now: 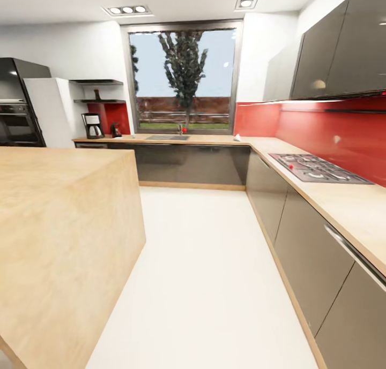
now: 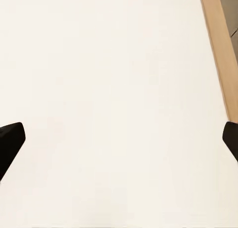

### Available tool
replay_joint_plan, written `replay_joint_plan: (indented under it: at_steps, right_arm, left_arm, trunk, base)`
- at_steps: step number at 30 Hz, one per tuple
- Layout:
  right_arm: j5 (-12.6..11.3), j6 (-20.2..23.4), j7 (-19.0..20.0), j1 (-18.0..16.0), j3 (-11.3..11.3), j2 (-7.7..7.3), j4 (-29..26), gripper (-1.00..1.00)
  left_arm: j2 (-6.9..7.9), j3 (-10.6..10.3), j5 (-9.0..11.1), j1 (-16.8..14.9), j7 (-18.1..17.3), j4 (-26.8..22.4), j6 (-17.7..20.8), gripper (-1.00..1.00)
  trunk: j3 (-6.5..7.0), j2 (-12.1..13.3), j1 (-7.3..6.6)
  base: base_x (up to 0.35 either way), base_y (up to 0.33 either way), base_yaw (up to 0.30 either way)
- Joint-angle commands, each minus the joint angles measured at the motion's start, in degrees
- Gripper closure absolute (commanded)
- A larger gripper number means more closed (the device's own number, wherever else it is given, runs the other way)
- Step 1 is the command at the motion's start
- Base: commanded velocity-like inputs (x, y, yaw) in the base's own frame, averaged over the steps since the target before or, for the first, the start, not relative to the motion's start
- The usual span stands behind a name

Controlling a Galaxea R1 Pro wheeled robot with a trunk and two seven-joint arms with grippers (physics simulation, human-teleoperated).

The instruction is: Set up a coffee station on the kitchen countertop: keep the coffee maker on the countertop, move the bottle of coffee from the kitchen shelf to the counter next to the coffee maker, place a paper coffee filter on top of the coffee maker, put the saucer next to the coffee maker with the coffee cup on the saucer, and place the electric kettle next to the coffee maker.

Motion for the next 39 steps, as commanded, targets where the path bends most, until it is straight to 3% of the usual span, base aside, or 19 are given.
replay_joint_plan:
  at_steps: [1, 20, 39]
  right_arm:
    - [0.01, -0.18, -0.03, -0.04, -0.06, 0.01, 0.02, -1.0]
    - [-0.13, -0.18, 0.0, -0.04, -0.12, 0.01, -0.15, -1.0]
    - [-0.05, -0.27, -0.04, -0.04, -0.12, 0.01, -0.15, -1.0]
  left_arm:
    - [-0.02, 0.19, -0.01, -0.04, -0.01, 0.07, -0.2, -1.0]
    - [-0.02, 0.15, -0.01, -0.04, -0.01, 0.07, -0.29, -1.0]
    - [-0.02, 0.15, -0.01, -0.13, -0.07, 0.05, -1.69, -1.0]
  trunk:
    - [-0.06, -0.03, 0.03]
    - [-0.92, -0.03, 0.03]
    - [-0.96, -0.03, 0.03]
  base:
    - [0.34, 0.0, 0.0]
    - [0.34, 0.0, -0.055]
    - [0.34, 0.0, -0.003]
